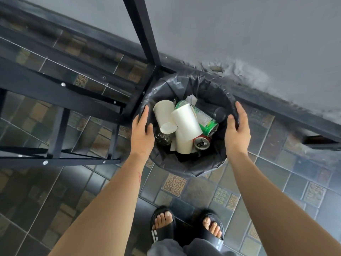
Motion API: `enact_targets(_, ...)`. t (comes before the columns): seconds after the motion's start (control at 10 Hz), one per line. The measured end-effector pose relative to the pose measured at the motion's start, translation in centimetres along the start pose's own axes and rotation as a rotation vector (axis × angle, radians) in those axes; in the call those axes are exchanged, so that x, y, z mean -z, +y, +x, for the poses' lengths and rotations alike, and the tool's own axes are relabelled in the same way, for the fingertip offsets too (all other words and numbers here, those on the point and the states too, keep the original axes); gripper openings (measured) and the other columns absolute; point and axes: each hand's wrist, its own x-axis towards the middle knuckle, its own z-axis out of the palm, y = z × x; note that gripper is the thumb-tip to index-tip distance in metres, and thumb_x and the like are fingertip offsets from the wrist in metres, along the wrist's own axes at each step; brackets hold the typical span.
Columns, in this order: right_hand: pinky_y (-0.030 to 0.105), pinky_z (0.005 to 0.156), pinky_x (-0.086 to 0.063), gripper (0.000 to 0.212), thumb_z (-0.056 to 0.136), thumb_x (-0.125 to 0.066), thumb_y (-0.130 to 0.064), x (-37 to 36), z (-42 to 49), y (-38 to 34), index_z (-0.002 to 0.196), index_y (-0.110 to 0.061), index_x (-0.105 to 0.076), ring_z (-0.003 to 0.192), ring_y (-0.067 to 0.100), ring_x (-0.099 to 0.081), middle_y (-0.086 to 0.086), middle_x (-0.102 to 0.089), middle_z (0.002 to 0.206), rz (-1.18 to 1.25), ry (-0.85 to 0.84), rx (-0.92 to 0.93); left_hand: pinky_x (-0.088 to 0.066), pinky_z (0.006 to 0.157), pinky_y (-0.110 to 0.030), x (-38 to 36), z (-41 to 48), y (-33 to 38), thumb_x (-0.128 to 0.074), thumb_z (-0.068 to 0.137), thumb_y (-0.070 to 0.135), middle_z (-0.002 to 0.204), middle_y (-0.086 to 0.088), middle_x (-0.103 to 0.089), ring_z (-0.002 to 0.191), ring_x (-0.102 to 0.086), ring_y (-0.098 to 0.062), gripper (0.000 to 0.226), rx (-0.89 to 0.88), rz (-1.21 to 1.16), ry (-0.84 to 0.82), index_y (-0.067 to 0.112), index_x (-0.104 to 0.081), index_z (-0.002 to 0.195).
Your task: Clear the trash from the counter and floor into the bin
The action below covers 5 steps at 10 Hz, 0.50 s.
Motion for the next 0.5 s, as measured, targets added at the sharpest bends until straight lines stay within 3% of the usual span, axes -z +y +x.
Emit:
enact_targets(0.1,0.009,0.096,-0.036,0.050,0.102,-0.044,-0.035,0.0,0.1,0.7,0.148,-0.046,-0.028,0.119,-0.004,-0.052,-0.021,-0.041,0.146,-0.145,-0.044,0.089,-0.021,0.108,-0.027,-0.3,-0.1,-0.8,-0.041,0.104,0.012,0.161,0.002,-0.010,0.148,-0.012,-0.015,0.062,-0.032,0.057,-0.026,0.043,-0.021,0.153)
enact_targets(0.2,0.041,0.113,-0.031,0.059,0.101,-0.040,-0.043,0.2,0.5,0.9,0.152,-0.045,-0.011,0.144,0.016,-0.030,-0.010,-0.020,0.161,-0.435,-0.120,0.170,-0.018,0.116,-0.035,0.4,0.2,-1.2,-0.044,0.103,0.027,0.163,0.002,0.002,0.149,-0.010,-0.022,0.063,-0.040,0.206,-0.106,0.043,-0.012,0.154)
enact_targets(0.3,0.046,0.120,-0.016,0.062,0.101,-0.029,-0.052,1.2,0.0,-0.4,0.155,-0.038,-0.001,0.151,0.021,-0.010,-0.003,-0.004,0.165,-0.772,-0.157,0.196,-0.007,0.121,-0.045,1.5,-0.2,0.0,-0.033,0.104,0.041,0.163,-0.001,0.019,0.150,0.005,-0.023,0.062,-0.050,0.589,-0.175,0.037,0.001,0.156)
enact_targets(0.5,0.037,0.123,-0.004,0.060,0.104,-0.019,-0.047,4.2,-4.7,-7.5,0.156,-0.026,0.003,0.151,0.017,0.004,-0.003,0.004,0.164,-0.978,-0.209,0.323,0.006,0.121,-0.041,4.3,-3.7,6.5,-0.018,0.105,0.040,0.163,-0.004,0.017,0.149,0.015,-0.019,0.062,-0.148,0.800,-0.139,0.015,0.008,0.156)
